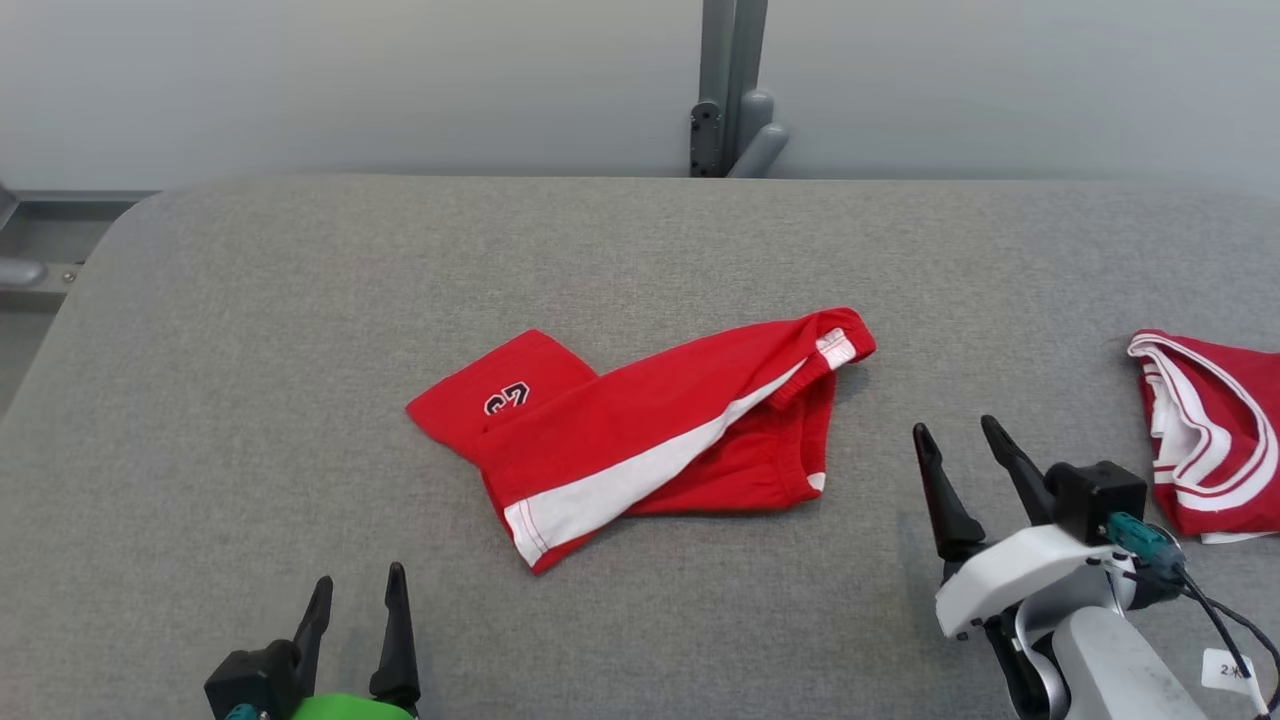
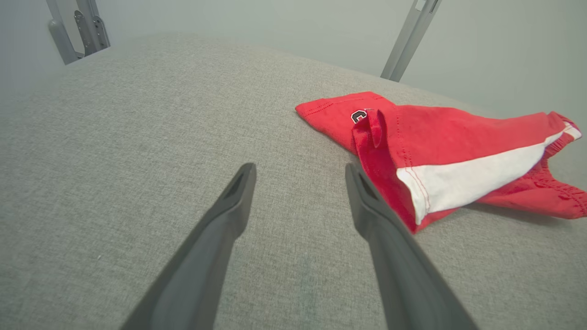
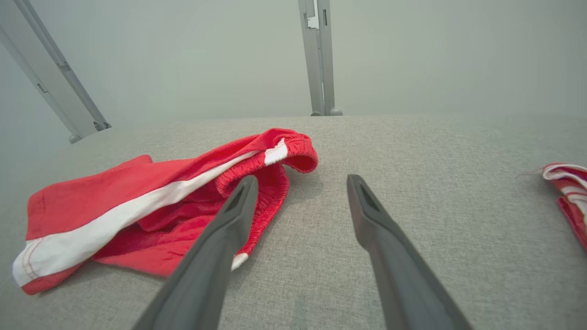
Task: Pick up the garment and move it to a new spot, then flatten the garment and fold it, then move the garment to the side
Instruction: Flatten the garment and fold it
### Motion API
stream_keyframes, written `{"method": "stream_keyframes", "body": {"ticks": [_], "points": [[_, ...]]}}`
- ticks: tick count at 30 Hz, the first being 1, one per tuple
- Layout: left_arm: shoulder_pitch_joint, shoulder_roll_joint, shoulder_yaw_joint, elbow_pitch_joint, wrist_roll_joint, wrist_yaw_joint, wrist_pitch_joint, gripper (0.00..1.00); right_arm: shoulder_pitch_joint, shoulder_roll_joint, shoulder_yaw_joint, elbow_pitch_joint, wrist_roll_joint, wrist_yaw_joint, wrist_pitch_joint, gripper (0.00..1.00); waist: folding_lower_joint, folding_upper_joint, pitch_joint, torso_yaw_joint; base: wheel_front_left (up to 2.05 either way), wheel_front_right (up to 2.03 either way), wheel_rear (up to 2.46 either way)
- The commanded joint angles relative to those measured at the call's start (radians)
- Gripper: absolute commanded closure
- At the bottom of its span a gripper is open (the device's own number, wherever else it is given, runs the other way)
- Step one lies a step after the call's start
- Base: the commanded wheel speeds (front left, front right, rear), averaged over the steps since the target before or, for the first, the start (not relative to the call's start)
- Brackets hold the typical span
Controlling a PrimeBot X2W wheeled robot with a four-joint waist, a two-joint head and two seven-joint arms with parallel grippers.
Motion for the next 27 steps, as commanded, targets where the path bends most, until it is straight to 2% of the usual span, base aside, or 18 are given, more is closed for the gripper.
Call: {"method": "stream_keyframes", "body": {"ticks": [1, 6, 14, 22, 27], "points": [[0.016, 0.004, 0.015, -0.008, 0.009, 0.000, 0.001, 0.00, 0.043, 0.001, -0.032, -0.038, -0.022, 0.000, -0.003, 0.00, 0.0000, 0.0000, -0.036, -0.062, 0.00, 0.00, 0.00], [0.020, 0.004, 0.032, -0.016, 0.012, -0.001, 0.001, 0.00, 0.121, 0.014, -0.078, -0.098, -0.041, 0.000, -0.003, 0.00, 0.0000, 0.0000, -0.043, -0.108, 0.00, 0.00, 0.00], [0.012, 0.004, 0.021, -0.016, 0.009, -0.007, 0.001, 0.00, 0.161, 0.029, -0.044, -0.093, -0.040, 0.000, -0.003, 0.00, 0.0000, 0.0000, -0.032, -0.121, 0.00, 0.00, 0.00], [-0.033, 0.004, -0.006, -0.011, 0.005, -0.011, 0.001, 0.00, 0.040, 0.031, 0.048, -0.032, -0.005, 0.000, -0.003, 0.00, 0.0000, 0.0000, 0.043, -0.040, 0.00, 0.00, 0.00], [-0.064, 0.004, -0.028, -0.010, -0.015, -0.010, 0.001, 0.00, -0.094, 0.012, 0.116, 0.076, -0.004, 0.000, -0.003, 0.00, 0.0000, 0.0000, 0.104, 0.044, 0.00, 0.00, 0.00]]}}
